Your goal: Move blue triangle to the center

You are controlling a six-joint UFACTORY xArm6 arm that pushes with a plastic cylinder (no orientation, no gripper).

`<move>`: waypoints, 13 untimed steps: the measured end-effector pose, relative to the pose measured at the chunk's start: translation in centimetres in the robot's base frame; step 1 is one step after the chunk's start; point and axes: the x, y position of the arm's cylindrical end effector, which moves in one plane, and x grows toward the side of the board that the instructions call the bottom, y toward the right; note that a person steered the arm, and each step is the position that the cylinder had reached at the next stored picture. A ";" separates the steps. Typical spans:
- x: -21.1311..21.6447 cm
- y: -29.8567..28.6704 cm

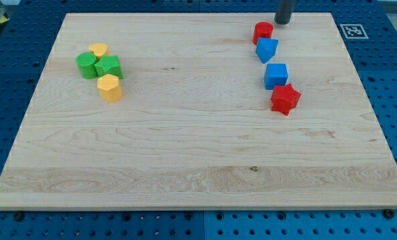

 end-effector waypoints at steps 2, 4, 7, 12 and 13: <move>0.1 -1.6; 2.8 -1.7; 4.9 -2.9; 10.1 -4.0; 12.3 -4.0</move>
